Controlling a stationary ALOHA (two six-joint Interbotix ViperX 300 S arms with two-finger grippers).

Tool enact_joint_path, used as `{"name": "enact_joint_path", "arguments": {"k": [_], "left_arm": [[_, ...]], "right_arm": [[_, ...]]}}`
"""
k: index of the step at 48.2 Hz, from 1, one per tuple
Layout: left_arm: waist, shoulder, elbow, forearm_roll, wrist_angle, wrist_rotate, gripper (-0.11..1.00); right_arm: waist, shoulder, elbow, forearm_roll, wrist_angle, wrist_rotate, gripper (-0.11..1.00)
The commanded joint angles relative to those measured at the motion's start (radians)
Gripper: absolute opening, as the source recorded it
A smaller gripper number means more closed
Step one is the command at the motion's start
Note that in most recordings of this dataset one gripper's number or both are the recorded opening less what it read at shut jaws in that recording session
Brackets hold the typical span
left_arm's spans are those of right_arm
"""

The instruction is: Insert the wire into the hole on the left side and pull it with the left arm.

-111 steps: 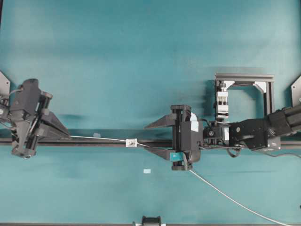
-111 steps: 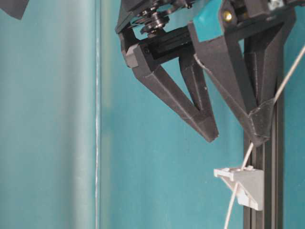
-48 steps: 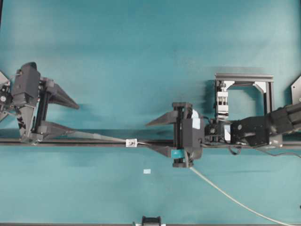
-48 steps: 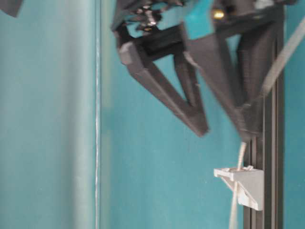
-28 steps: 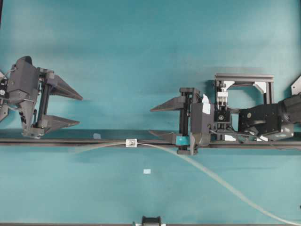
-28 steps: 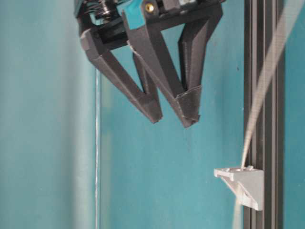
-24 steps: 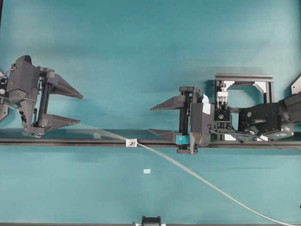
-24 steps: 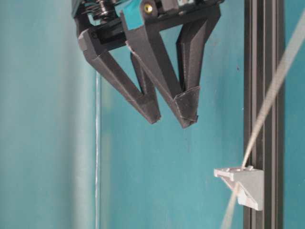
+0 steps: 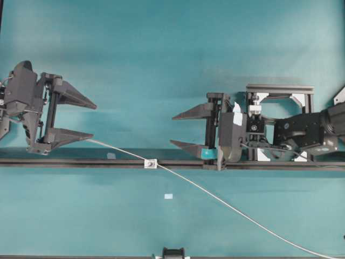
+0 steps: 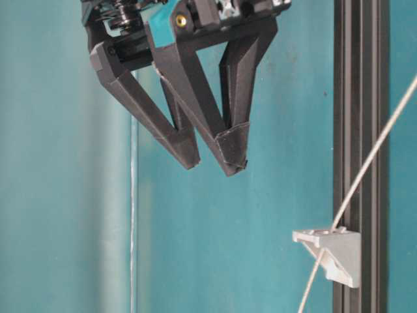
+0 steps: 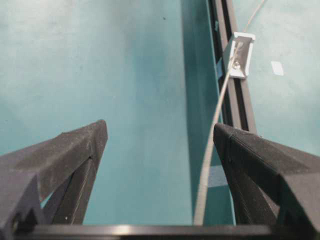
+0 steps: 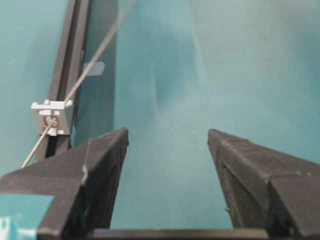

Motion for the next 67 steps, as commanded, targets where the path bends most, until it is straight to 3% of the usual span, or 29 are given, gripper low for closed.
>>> {"name": "enact_joint_path", "arguments": {"k": [1, 23, 36, 67], "left_arm": [[0.005, -0.006, -0.005, 0.002, -0.021, 0.003, 0.82], [0.005, -0.006, 0.0, 0.005, -0.049, 0.006, 0.82], [0.005, -0.006, -0.002, 0.005, -0.051, 0.054, 0.82], [0.005, 0.0, -0.002, 0.005, -0.051, 0.054, 0.82]], "right_arm": [[-0.008, -0.031, -0.003, -0.002, -0.003, -0.005, 0.74], [-0.014, -0.031, 0.0, -0.002, -0.003, -0.009, 0.74], [-0.014, -0.031, 0.0, -0.002, -0.005, -0.008, 0.74], [-0.015, -0.031, -0.002, -0.002, -0.009, 0.005, 0.74]]}}
